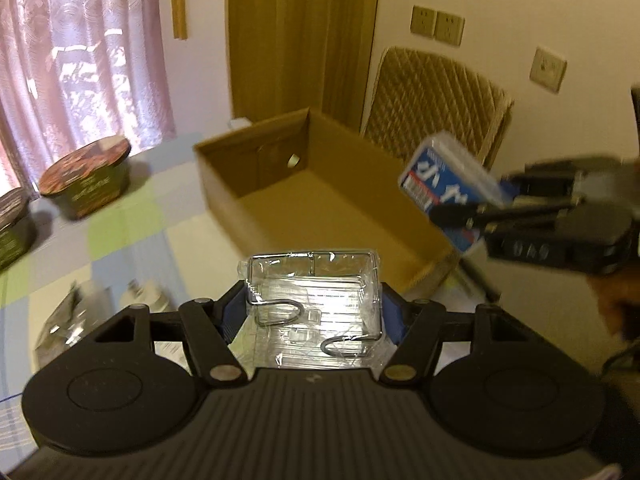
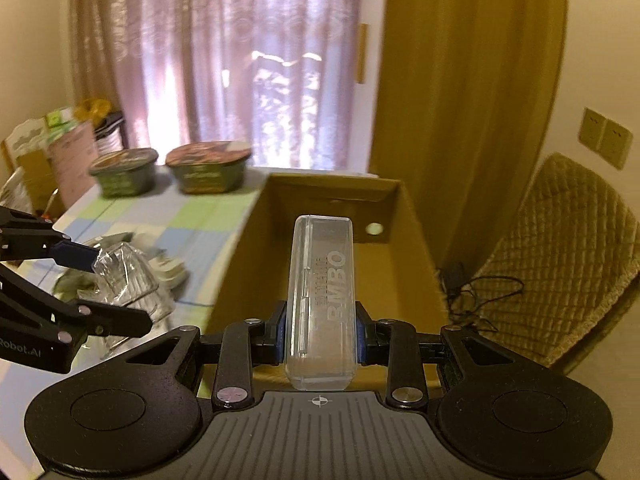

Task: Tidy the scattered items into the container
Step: 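Carry both items to the cardboard box and open both grippers inside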

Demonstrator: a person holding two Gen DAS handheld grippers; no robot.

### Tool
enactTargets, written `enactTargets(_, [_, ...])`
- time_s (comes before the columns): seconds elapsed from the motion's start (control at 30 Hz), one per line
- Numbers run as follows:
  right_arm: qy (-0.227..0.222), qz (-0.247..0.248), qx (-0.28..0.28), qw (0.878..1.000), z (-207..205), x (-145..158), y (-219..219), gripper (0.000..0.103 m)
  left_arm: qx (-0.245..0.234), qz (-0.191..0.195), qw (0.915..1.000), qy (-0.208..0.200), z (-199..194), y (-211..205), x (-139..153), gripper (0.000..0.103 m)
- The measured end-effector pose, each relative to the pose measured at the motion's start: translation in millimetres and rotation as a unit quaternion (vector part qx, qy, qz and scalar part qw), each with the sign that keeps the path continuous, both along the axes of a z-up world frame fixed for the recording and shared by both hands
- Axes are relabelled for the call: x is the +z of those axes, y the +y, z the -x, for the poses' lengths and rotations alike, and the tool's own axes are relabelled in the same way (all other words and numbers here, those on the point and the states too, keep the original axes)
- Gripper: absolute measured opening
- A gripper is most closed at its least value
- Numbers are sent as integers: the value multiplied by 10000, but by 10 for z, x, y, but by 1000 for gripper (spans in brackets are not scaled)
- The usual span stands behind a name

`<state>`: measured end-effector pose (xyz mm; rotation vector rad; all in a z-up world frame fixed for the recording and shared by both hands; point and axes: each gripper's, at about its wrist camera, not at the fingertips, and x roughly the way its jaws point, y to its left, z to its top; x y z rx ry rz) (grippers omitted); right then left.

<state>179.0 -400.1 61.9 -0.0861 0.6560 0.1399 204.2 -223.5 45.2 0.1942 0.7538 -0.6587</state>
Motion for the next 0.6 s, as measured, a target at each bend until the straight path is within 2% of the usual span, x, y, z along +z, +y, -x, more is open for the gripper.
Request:
enactTargets(0.23, [-10, -88, -228, 9997, -198, -46, -342, 34, 32, 243, 9997, 30, -309, -422, -46, 63])
enactTargets(0.4, [31, -132, -285, 9995, -320, -114, -436, 34, -119, 41, 9996, -264, -409, -628, -166, 63])
enactTargets(0.6, [82, -196, -359, 9991, -409, -203, -517, 34, -205, -21, 9995, -249, -486, -715, -295, 63])
